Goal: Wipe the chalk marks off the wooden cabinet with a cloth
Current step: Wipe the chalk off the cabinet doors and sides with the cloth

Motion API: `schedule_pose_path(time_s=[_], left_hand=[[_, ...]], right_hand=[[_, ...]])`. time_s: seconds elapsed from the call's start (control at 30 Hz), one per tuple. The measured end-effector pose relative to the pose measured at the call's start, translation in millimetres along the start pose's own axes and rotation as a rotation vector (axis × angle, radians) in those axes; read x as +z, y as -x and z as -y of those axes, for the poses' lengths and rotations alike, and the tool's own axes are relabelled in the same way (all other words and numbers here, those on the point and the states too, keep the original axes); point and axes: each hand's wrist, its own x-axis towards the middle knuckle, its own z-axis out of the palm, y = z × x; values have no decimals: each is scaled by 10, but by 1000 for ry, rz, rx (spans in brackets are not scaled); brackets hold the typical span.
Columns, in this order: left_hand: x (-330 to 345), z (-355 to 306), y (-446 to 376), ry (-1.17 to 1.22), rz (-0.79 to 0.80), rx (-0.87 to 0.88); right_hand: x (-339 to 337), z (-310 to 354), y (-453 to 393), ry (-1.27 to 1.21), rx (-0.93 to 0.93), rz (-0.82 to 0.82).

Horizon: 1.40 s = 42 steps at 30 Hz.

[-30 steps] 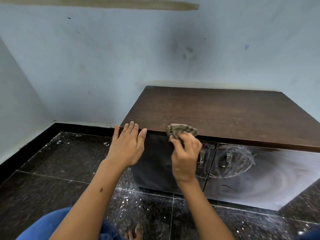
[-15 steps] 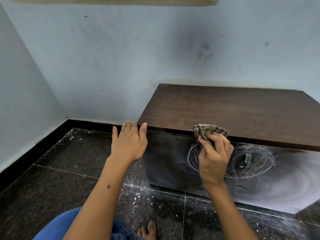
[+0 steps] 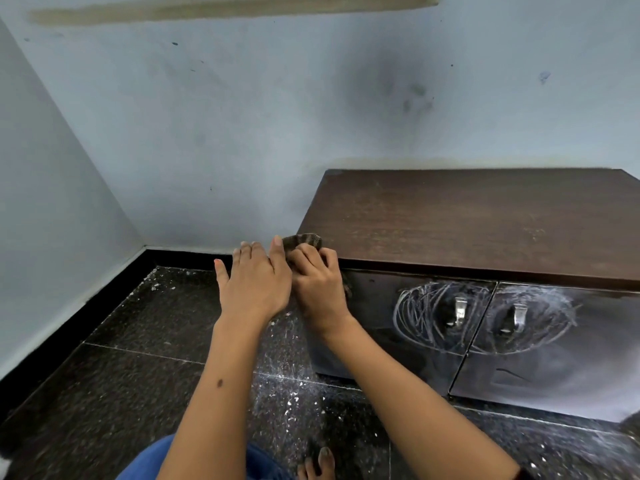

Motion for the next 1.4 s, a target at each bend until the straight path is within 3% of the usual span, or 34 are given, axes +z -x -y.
schedule_pose_path(time_s=[0.2,0.33,0.6,0.87,1.0,1.07,1.17,1.33,1.4], left_hand=[[82,-354,55,14,8,115],[310,-810,193,-40,8,302],[742,-1454,517,-119,44,640],[916,-1597,624,-158,98,703],[939,-1600,616,-141,102,700],[951,-1593,610,-146,100,700],[972,-1590,617,-155,78,704],[1004,-1598,604,-159,41,711],[1008,-1583,602,-148,40,717]], right_hand=[[-570,-557,300,113,-145,12],[-1080,-1107,634,200,-166,7],[-1909,-1898,1137,344,-64,40],[-2334,-2349,1532,396,300,-116],[-2260,-2193,1469,215,694,-385],[-2178,-2075,1388,141,763,-452],[-1974,-1883,1307,101,604,-357],[-1574,-1643,1353,218,156,17],[-1578,-1677,1386,260,88,56]])
